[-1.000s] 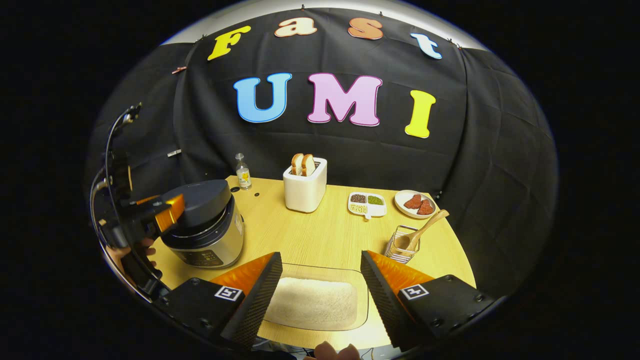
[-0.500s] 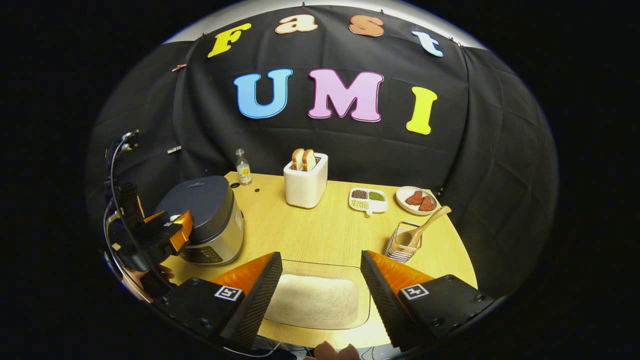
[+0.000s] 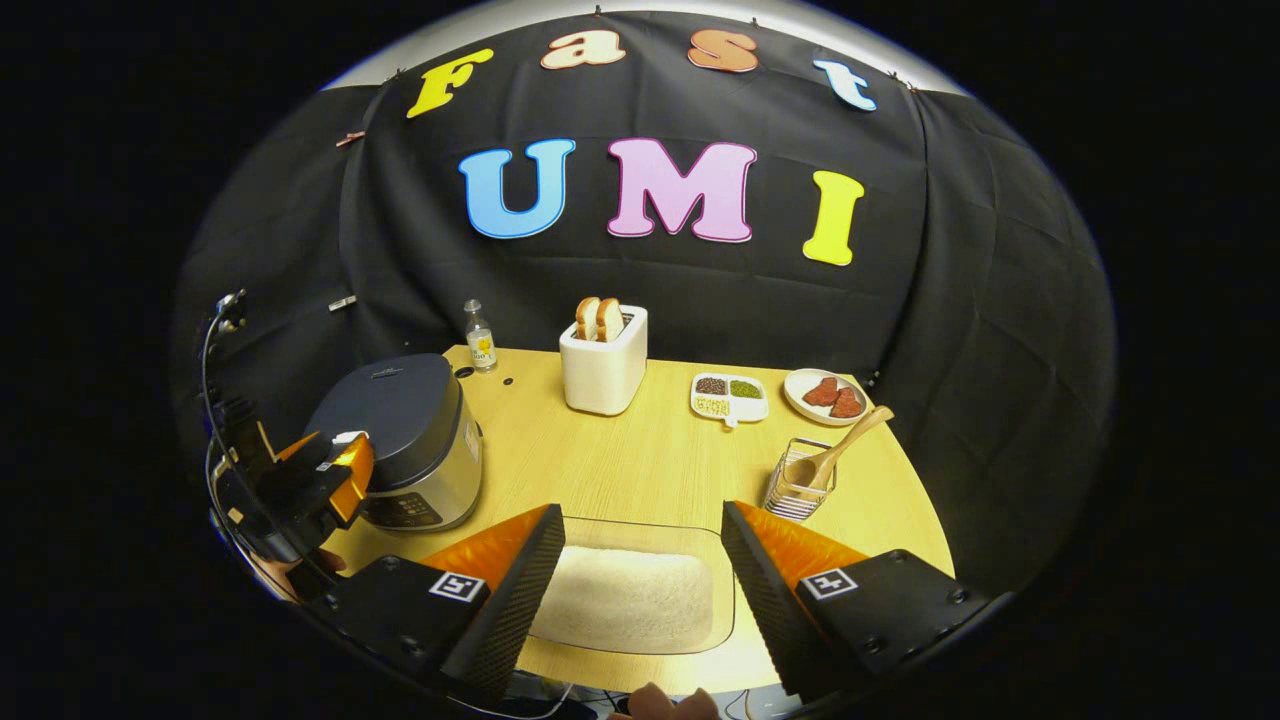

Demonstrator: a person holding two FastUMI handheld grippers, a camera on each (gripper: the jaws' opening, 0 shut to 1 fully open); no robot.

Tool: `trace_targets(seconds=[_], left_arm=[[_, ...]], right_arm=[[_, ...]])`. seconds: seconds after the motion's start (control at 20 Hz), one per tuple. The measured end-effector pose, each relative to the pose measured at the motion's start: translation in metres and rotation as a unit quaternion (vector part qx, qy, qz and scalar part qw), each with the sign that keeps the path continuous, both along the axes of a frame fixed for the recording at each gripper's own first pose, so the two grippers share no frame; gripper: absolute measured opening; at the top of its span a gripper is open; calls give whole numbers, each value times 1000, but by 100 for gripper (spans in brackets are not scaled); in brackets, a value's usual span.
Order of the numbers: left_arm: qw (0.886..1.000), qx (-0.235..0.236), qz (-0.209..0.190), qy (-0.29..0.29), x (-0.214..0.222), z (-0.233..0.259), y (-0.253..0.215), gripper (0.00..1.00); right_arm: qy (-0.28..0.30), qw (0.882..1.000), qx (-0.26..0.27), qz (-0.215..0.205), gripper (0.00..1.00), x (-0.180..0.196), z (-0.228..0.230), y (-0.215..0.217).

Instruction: Close the left gripper, press the button to open the rice cooker; take a wooden spoon from the chopstick holder with the right hand, scoop a spoonful of rice and pour it into the rice cooker, then put the wooden spoon back into the chopstick holder.

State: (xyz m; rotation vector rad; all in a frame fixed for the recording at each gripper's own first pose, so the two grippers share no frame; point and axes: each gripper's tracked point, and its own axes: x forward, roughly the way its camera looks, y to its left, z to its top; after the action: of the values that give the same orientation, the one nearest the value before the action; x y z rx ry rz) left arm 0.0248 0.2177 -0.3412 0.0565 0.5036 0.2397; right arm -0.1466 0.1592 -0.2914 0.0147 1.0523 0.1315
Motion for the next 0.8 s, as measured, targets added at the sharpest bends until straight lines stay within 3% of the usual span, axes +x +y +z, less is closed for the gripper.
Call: trace_targets(seconds=[0.2, 0.4, 0.65, 0.8], left_arm=[[999, -3, 35, -14, 5, -2, 9, 93], [1000, 10, 6, -6, 11, 2, 1, 91], [1000, 13, 2, 6, 9, 19, 1, 88], [1000, 23, -22, -3, 10, 29, -8, 96]], right_arm=[[6, 1000, 3, -5, 98, -4, 1, 3], [-5, 1000, 2, 0, 98, -1, 8, 7], [-7, 1000, 4, -15, 99, 3, 9, 7], [-10, 1000, 2, -21, 99, 6, 10, 4]])
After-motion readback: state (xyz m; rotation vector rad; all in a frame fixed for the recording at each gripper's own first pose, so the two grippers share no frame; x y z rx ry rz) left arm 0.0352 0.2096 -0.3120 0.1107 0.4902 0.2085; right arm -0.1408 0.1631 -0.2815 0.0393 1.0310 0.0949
